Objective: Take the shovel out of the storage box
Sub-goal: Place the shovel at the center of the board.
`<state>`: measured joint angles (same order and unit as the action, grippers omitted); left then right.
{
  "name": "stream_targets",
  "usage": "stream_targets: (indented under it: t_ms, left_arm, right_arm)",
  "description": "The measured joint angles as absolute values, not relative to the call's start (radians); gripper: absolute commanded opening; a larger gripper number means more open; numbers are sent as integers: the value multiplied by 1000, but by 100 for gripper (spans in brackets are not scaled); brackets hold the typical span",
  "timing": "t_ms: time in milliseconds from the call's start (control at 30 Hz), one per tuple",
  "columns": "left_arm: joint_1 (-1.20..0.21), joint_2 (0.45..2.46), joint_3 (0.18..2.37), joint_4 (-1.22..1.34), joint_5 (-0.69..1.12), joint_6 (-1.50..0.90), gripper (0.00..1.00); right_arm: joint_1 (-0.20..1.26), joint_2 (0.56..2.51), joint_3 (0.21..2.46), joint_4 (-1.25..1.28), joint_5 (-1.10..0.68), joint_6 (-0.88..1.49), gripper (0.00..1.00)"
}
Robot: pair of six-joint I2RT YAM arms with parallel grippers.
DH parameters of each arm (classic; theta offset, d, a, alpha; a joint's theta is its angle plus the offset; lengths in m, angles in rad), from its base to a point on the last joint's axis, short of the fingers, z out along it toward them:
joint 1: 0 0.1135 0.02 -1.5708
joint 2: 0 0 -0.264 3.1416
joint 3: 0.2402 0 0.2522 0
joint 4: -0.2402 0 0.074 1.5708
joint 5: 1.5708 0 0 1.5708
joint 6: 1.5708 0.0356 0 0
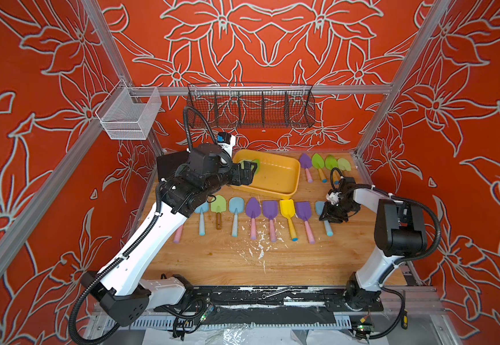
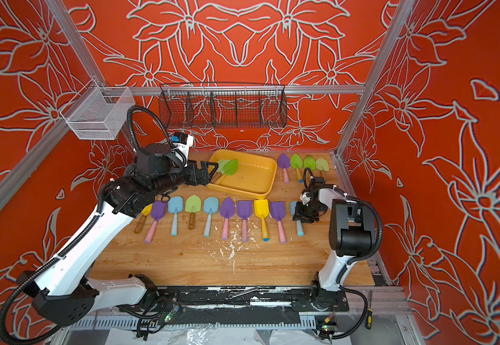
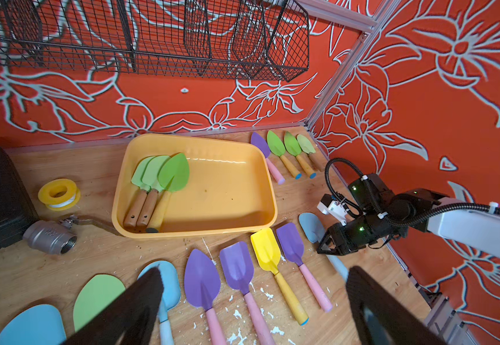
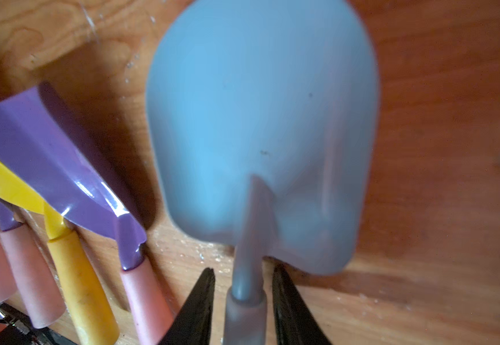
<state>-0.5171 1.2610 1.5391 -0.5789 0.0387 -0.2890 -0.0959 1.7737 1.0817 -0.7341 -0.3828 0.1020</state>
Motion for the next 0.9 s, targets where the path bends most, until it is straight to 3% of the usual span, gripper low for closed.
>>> stream_targets:
  t_ms: [600,900]
  left_arm:
    - [-517,1289,1530,-578,3,-334,96]
    - [-516,1612,1728,-767,-75,-354,93]
  right_arm:
    - [-89,1666,1129,-794,-308,132,48]
    - [-78,1412,1252,-789,-391,200,58]
